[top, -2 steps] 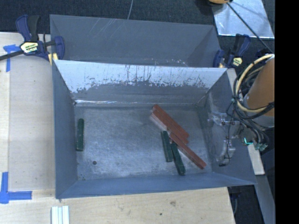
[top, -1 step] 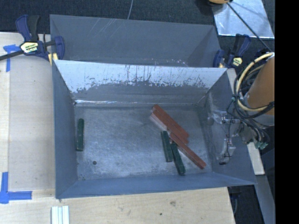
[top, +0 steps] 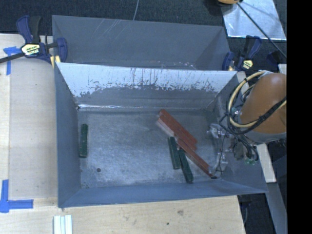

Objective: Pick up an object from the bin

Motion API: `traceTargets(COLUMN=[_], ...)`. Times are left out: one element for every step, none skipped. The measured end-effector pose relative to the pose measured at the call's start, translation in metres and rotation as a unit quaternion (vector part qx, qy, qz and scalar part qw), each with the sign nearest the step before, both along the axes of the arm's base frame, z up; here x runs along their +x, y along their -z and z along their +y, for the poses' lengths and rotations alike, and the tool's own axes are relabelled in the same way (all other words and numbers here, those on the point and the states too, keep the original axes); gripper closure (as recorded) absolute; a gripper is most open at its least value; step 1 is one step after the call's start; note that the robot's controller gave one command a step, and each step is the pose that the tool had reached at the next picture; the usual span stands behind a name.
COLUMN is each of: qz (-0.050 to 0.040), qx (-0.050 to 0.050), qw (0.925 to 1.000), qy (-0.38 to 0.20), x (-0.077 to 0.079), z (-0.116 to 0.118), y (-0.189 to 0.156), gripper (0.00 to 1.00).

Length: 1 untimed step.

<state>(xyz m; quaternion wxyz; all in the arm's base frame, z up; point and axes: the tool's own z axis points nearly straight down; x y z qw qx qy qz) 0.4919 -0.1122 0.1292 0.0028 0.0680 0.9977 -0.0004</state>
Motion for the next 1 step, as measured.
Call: traceTargets(qz=[0.0033], qx=[0.001], qw=[0.9984], qy=[0.056], x=[-0.0046], z=[0.0321], y=[0.0121], gripper=[0.00])
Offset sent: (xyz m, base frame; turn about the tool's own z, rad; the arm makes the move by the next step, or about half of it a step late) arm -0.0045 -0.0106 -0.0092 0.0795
